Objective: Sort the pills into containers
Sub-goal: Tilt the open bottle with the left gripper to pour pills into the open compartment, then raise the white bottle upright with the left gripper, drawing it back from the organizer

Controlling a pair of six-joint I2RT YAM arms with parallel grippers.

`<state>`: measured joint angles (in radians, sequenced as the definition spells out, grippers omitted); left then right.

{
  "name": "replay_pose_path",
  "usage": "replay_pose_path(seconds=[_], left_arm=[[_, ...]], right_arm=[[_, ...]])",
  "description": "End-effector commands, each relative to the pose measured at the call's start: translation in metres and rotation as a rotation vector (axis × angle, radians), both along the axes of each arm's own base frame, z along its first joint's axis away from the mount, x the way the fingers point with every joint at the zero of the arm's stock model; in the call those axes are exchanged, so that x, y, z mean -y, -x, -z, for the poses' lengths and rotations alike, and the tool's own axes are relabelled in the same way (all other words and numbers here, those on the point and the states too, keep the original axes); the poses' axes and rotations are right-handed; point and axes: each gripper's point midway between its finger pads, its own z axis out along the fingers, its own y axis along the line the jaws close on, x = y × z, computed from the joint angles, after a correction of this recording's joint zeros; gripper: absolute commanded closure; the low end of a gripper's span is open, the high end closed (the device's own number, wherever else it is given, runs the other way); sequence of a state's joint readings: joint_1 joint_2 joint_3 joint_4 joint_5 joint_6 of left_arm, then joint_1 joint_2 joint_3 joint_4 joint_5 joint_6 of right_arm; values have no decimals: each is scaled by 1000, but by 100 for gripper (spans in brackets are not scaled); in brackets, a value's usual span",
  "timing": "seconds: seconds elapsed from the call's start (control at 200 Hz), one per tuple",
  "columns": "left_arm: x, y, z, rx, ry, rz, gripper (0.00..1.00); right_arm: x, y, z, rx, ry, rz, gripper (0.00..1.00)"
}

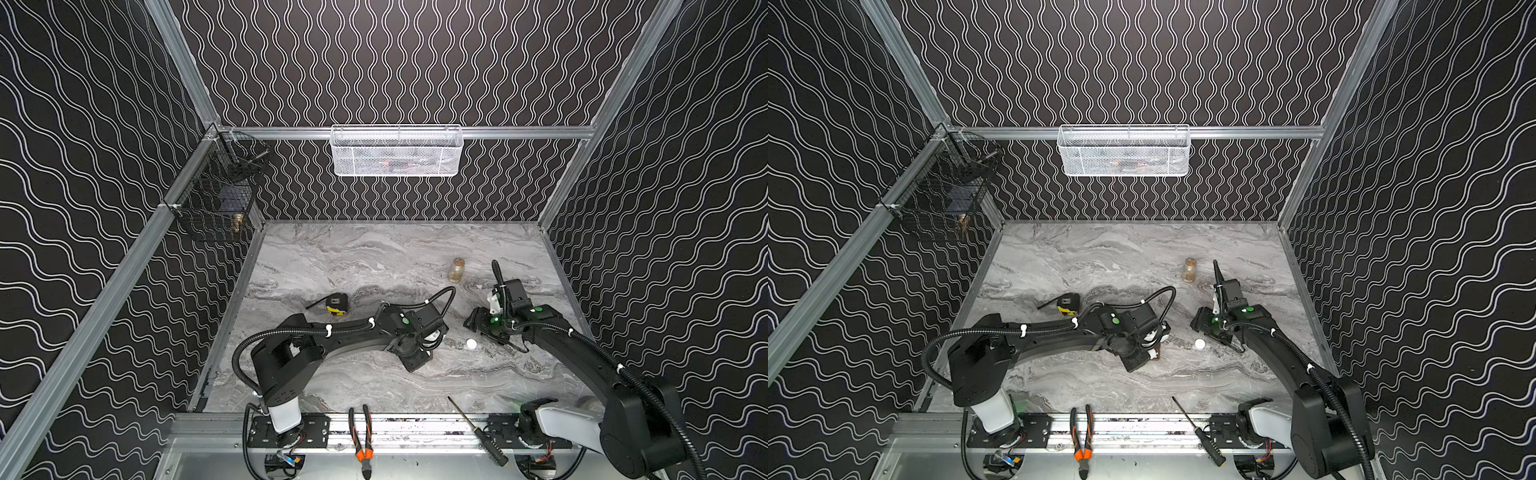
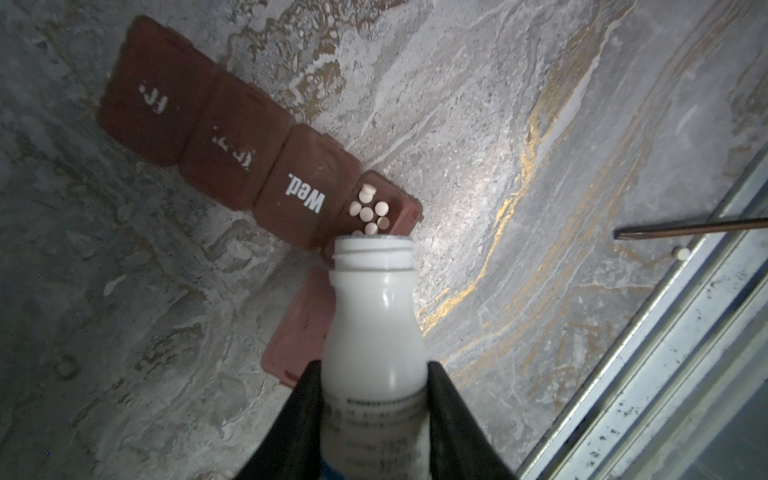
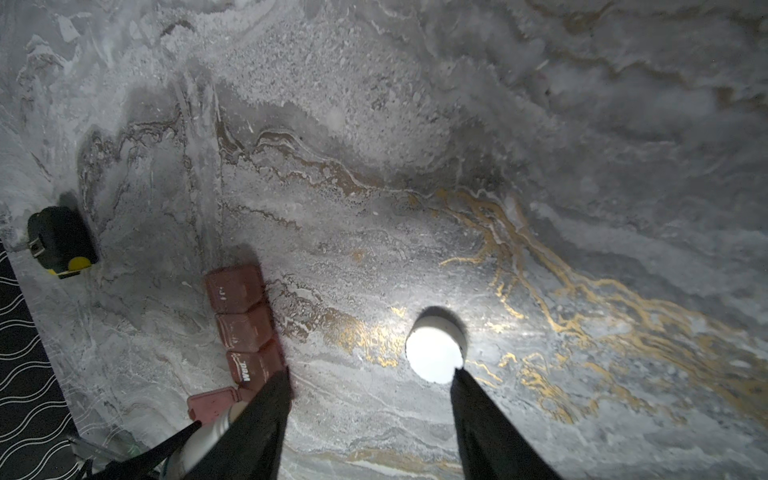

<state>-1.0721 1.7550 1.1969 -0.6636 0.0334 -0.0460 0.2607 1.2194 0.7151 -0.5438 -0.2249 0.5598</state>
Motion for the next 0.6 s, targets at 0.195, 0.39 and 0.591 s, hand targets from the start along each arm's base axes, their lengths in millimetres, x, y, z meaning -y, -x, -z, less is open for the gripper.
replay_pose_path(seconds=[0.195,0.39,0.591], left_arm=[[11,-3,-5,35,86,9,100],[11,-3,-5,47,119,4,100],[10,-2,-9,68,150,6,100]], right_arm=[[1,-2,-2,8,7,5,36],[2,-2,-2,1,8,10,36],[3,-3,-5,-1,9,21,36]])
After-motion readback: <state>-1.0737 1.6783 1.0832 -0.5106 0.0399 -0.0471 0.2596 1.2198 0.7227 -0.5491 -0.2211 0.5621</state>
